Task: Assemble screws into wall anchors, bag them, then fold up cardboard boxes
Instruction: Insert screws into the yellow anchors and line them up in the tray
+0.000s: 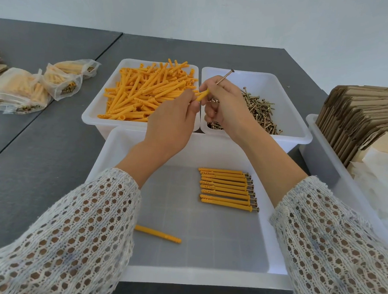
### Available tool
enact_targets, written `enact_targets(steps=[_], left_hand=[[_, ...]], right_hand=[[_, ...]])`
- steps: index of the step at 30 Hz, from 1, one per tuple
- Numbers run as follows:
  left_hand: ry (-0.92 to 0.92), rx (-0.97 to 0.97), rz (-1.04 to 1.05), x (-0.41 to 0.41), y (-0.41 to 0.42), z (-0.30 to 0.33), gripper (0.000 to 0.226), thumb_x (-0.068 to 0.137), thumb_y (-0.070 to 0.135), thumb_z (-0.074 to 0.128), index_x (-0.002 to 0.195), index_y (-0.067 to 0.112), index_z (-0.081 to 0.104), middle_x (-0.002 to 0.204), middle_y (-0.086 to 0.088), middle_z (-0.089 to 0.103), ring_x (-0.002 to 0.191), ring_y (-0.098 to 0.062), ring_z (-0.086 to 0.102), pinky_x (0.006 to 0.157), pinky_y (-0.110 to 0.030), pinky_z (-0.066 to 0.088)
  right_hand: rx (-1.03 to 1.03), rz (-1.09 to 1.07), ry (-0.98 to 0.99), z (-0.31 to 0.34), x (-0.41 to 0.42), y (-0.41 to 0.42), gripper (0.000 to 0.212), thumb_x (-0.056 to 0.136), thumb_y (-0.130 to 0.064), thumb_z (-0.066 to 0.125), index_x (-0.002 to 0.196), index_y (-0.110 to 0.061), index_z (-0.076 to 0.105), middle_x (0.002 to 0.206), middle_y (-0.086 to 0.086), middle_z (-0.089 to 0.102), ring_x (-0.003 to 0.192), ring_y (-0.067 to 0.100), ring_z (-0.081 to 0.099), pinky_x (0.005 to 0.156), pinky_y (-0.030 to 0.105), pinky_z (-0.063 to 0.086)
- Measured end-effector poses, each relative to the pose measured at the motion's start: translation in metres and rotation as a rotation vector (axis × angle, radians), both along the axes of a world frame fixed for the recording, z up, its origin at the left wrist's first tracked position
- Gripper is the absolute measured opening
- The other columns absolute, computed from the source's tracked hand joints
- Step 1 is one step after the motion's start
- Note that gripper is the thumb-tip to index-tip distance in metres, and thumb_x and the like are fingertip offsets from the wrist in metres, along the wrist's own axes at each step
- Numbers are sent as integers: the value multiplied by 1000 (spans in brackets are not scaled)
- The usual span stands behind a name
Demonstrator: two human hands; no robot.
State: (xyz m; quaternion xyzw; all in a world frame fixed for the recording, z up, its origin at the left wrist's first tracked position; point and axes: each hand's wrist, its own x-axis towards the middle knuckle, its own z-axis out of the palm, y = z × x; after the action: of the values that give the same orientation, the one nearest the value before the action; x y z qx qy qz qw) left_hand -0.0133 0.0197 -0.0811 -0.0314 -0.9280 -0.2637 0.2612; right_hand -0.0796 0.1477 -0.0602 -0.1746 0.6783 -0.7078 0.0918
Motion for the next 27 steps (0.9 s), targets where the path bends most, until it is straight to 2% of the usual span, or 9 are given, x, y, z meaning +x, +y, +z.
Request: enact_targets(steps=[4,6,8,10,14,17,20,24,27], left_hand=[[-36,215,-63,0,6,2,23,106,24,38,93,15,55,72,3,66,71,-22,63,68,-47,52],[-71,374,-93,-1,7,3,25,107,22,38,90,14,55,66,7,66,63,-17,65,67,-38,54],[-92,532,-134,-1,8,6,25,107,20,38,88,13,52,65,5,66,57,-14,65,59,-27,52],[-102,650,-189,0,9,10,23,108,18,37,91,10,51,67,3,68,55,-14,66,51,-19,47],[-210,767,-328,4,12,20,23,107,20,40,91,13,55,81,0,73,67,-17,71,52,-21,49],[-438,689,-487,7,12,23,23,106,21,45,92,15,62,88,-1,73,77,-19,75,57,-24,54],[-671,475,-574,12,15,19,19,103,21,52,93,14,67,92,-3,73,83,-16,75,65,-25,56],[-680,187,-637,18,24,10,12,94,27,68,90,18,74,84,2,74,82,-11,71,81,-29,55],[-701,27,-675,26,38,3,12,90,30,73,87,18,74,79,9,69,73,-1,62,72,-18,49]], right_hand=[[87,36,79,1,5,-4,28,105,-22,40,90,-11,61,66,1,47,47,15,38,48,26,34],[94,37,85,1,5,-4,32,106,-28,38,93,-9,61,67,0,49,47,15,38,49,28,32],[96,17,81,2,4,-4,39,106,-37,35,93,-9,60,68,2,52,46,15,37,49,27,31],[86,-43,69,3,1,-4,47,106,-41,31,91,-9,61,67,4,53,44,15,38,48,25,32],[59,-267,-11,1,-11,6,52,108,-35,25,83,-7,61,61,6,51,40,14,37,44,22,32],[5,-435,-127,-3,-21,19,49,107,-30,26,78,-9,60,59,3,51,38,12,36,41,20,32],[-54,-525,-251,-6,-28,30,43,103,-23,29,76,-10,60,59,1,49,38,11,35,43,21,34],[-126,-548,-367,-8,-34,41,37,99,-16,32,74,-11,59,57,-1,47,39,11,32,45,21,31],[-147,-567,-410,-8,-36,45,34,94,-10,32,71,-12,57,55,-2,46,38,11,31,44,20,29]])
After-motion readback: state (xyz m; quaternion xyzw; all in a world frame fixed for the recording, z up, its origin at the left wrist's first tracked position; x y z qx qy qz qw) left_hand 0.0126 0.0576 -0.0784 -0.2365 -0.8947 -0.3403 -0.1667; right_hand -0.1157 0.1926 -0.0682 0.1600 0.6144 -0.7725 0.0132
